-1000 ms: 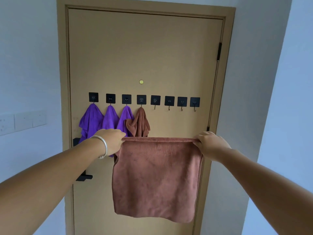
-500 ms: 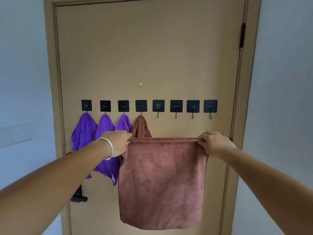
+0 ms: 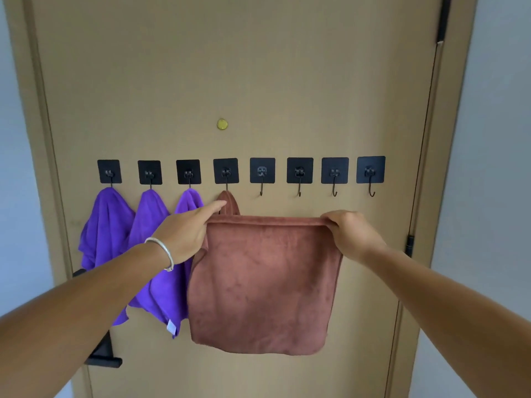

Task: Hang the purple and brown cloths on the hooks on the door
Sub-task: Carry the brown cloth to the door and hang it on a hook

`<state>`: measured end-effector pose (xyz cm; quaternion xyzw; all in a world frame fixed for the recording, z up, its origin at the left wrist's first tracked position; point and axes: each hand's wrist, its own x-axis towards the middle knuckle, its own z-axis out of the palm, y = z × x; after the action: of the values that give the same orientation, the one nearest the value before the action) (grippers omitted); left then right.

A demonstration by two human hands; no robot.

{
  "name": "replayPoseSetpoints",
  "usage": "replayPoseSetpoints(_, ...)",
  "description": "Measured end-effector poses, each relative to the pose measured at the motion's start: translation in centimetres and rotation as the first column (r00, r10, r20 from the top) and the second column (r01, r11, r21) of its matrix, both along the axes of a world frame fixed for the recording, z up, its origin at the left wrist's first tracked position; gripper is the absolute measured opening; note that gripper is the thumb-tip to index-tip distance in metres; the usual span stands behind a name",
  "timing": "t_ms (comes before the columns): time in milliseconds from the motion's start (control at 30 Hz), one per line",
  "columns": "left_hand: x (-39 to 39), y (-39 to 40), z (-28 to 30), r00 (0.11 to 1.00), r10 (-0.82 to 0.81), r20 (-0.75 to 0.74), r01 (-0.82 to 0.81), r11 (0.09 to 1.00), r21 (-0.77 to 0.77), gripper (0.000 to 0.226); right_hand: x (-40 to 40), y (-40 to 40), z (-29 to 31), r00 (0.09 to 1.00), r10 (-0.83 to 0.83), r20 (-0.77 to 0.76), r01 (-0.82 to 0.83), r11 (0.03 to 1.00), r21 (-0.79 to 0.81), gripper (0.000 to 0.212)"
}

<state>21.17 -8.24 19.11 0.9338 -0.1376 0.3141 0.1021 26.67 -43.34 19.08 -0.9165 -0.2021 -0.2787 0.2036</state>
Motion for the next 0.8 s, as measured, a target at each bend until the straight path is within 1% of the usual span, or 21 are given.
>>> replayPoseSetpoints(33,0.6,0.3,0.3,0.996,-0.050,0.077,0.050,0.999,0.008,0.063,0.3,0.5,0.3,1.000,0.010,0.026,-0.010,1.000,-0.008,0.033)
replayPoseSetpoints(67,1.3,0.6,0.7,0.982,-0.098,0.162,0.087,0.993,0.078,0.063,0.7,1.0,0.7,0.999,0.010,0.043,-0.009,1.000,-0.017,0.034)
replayPoseSetpoints(133,2.4,1.3,1.6,0.947,-0.165,0.274,0.082,0.953,0.290,0.066,1.5,1.9,1.8,0.998,-0.028,0.050,0.029,0.999,-0.016,0.035)
replayPoseSetpoints(200,3.4,1.9,2.3,0.926,-0.212,0.312,0.058,0.898,0.436,0.066,2.2,2.9,2.8,0.996,-0.055,0.068,0.059,0.997,-0.059,0.038)
replayPoseSetpoints(300,5.1,2.9,2.9,0.926,-0.248,0.284,0.057,0.837,0.545,0.057,2.9,4.4,3.9,0.986,0.028,0.165,0.012,0.971,-0.240,0.041)
replayPoseSetpoints(367,6.4,3.2,3.1,0.933,-0.259,0.249,0.078,0.823,0.563,0.060,3.6,5.1,4.4,0.978,0.046,0.201,0.019,0.951,-0.309,0.052)
replayPoseSetpoints(433,7.8,3.2,3.4,0.938,-0.240,0.248,0.083,0.854,0.514,0.069,4.5,5.8,4.7,0.971,0.008,0.238,0.071,0.944,-0.323,0.051)
replayPoseSetpoints(500,9.2,2.7,3.8,0.944,-0.168,0.285,0.028,0.898,0.438,0.076,5.3,6.5,5.0,0.958,-0.040,0.282,0.137,0.933,-0.332,0.047)
replayPoseSetpoints(567,10.2,1.5,4.4,0.959,-0.080,0.272,-0.038,0.915,0.402,0.077,6.0,7.1,5.5,0.941,-0.105,0.321,0.216,0.917,-0.335,0.046)
replayPoseSetpoints(667,11.4,-0.9,5.1,0.965,0.003,0.261,-0.110,0.911,0.397,0.064,7.0,8.0,6.1,0.925,-0.196,0.327,0.310,0.885,-0.346,0.045)
replayPoseSetpoints(733,11.9,-2.4,5.1,0.962,0.073,0.262,-0.182,0.889,0.420,0.049,7.6,8.9,5.9,0.920,-0.234,0.315,0.345,0.865,-0.363,0.041)
replayPoseSetpoints(800,12.4,-3.7,4.7,0.962,0.124,0.245,-0.223,0.871,0.437,0.041,8.0,9.8,5.2,0.918,-0.255,0.305,0.361,0.856,-0.370,0.038)
